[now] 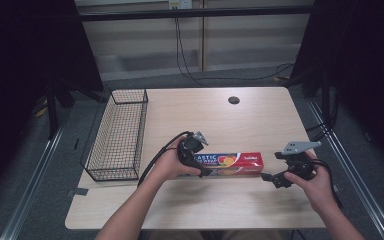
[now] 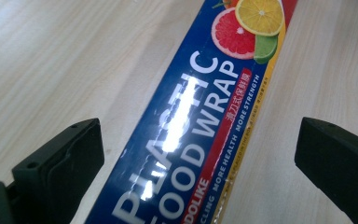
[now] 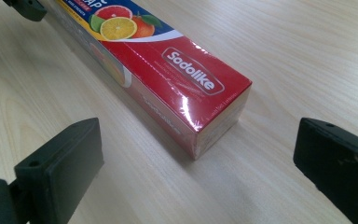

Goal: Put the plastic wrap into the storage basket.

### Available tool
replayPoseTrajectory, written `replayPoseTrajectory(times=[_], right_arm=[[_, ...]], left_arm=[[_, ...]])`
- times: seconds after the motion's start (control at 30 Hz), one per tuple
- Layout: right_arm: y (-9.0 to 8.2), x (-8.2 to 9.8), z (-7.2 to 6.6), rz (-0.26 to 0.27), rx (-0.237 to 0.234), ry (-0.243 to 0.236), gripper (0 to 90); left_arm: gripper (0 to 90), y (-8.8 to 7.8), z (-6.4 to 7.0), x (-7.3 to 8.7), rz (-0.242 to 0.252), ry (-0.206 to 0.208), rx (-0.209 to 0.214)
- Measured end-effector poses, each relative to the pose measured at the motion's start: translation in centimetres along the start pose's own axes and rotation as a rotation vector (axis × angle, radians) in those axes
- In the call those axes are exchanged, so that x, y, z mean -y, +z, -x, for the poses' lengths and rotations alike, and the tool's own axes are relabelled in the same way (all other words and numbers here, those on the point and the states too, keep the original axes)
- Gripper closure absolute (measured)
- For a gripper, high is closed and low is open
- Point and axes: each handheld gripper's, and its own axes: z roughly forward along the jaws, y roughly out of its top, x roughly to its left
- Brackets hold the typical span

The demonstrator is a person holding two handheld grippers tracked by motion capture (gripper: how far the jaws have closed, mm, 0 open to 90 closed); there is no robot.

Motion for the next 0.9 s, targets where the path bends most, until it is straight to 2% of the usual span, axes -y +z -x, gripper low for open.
replayPoseTrajectory(times=[0.07, 0.1, 0.13, 0.17, 0.2, 0.23, 0.3, 0.33, 0.37, 0.4, 0.43, 0.47, 0.5, 0.53, 0.6, 0.63, 0.67, 0.73, 0.77, 0.8, 0.9], right_arm=[[0.0, 0.0, 0.1, 0.004, 0.0, -0.002, 1.1], [0.0, 0.0, 0.1, 0.004, -0.001, -0.002, 1.1], [0.0, 0.0, 0.1, 0.004, -0.002, -0.002, 1.2], [0.0, 0.0, 0.1, 0.005, 0.001, -0.004, 1.5], [0.0, 0.0, 0.1, 0.006, 0.003, -0.006, 1.5], [0.0, 0.0, 0.1, 0.007, 0.001, -0.005, 1.5], [0.0, 0.0, 0.1, 0.009, 0.0, -0.004, 1.5], [0.0, 0.0, 0.1, 0.01, 0.001, -0.005, 1.5], [-0.1, -0.1, 0.1, 0.011, 0.002, -0.006, 1.6], [-0.1, -0.1, 0.1, 0.01, 0.004, -0.004, 1.6], [-0.1, -0.1, 0.1, 0.012, 0.0, -0.003, 1.7], [-0.1, -0.1, 0.1, 0.013, -0.002, -0.004, 1.7], [-0.1, -0.1, 0.1, 0.015, -0.001, -0.004, 1.7], [-0.2, -0.1, 0.1, 0.015, 0.0, -0.004, 1.7], [-0.2, -0.1, 0.2, 0.014, 0.003, -0.004, 1.8], [-0.1, -0.1, 0.2, 0.014, 0.003, -0.004, 1.8], [-0.2, -0.1, 0.2, 0.014, 0.004, -0.003, 1.8], [-0.2, -0.1, 0.2, 0.016, 0.002, -0.004, 1.8], [-0.2, -0.1, 0.2, 0.018, 0.004, -0.003, 1.9], [-0.3, -0.1, 0.2, 0.017, 0.01, -0.001, 2.0], [-0.3, -0.1, 0.2, 0.017, 0.008, -0.001, 2.0]], left_arm=[[1.3, 0.5, 0.0, -0.1, -0.009, -0.018, -0.001], [1.3, 0.7, 0.2, -0.1, 0.005, -0.041, 0.002], [1.3, 0.7, 0.0, -0.2, -0.017, -0.018, 0.006], [1.3, 0.9, 0.1, -0.2, 0.004, -0.037, 0.008], [1.6, 1.0, 0.2, -0.3, -0.004, -0.037, 0.008], [2.0, 1.1, 0.0, -0.4, -0.029, -0.002, 0.002], [2.8, 1.4, 0.0, -0.5, -0.041, 0.004, 0.007], [2.9, 1.7, 0.2, -0.5, -0.03, -0.028, 0.004], [4.0, 1.8, 0.1, -0.6, -0.037, -0.031, 0.005], [4.1, 1.8, -0.1, -0.7, -0.059, -0.005, 0.009], [4.3, 1.9, -0.1, -0.7, -0.05, -0.002, 0.009], [4.8, 2.0, 0.1, -0.8, -0.035, -0.03, 0.001], [4.8, 1.9, -0.1, -0.9, -0.06, 0.015, 0.004], [5.1, 1.9, -0.1, -1.1, -0.07, 0.033, 0.008], [5.4, 2.2, 0.3, -1.3, -0.072, 0.022, 0.002], [5.5, 2.2, 0.3, -1.5, -0.088, 0.043, 0.0], [5.7, 2.3, 0.4, -1.6, -0.081, 0.038, 0.005], [7.3, 2.3, 0.3, -1.9, -0.081, 0.061, 0.012], [7.9, 2.4, 0.4, -1.9, -0.078, 0.033, 0.011], [8.3, 2.4, 0.2, -1.9, -0.095, 0.059, 0.009], [9.4, 2.6, 0.2, -1.9, -0.096, 0.057, 0.016]])
